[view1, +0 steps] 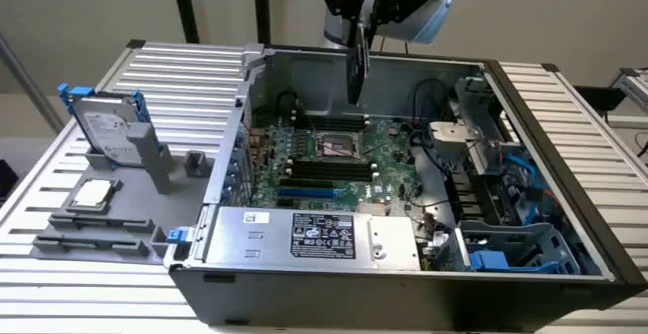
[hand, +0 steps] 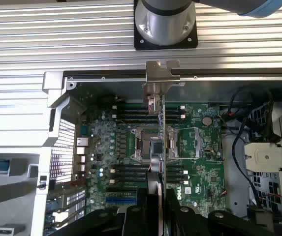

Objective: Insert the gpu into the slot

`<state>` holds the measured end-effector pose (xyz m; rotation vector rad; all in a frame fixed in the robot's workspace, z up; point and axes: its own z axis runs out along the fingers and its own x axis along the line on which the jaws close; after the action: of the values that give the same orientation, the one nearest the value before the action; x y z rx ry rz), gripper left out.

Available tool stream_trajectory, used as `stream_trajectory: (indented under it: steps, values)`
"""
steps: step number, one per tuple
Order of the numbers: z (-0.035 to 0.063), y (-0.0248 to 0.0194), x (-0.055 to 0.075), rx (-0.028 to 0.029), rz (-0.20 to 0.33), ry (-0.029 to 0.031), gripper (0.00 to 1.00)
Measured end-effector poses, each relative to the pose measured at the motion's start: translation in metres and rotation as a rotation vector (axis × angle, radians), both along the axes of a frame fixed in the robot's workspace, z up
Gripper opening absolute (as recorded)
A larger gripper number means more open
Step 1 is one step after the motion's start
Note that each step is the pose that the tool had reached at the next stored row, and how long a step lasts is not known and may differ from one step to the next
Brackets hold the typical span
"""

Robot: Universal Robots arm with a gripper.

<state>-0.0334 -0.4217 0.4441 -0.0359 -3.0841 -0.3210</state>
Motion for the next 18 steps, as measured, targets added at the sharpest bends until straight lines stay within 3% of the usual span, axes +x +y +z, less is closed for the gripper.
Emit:
stream_trajectory:
  steps: [18]
  values:
    - [0.0010, 0.0000, -0.0001, 0.0152, 0.000, -0.0002, 0.26]
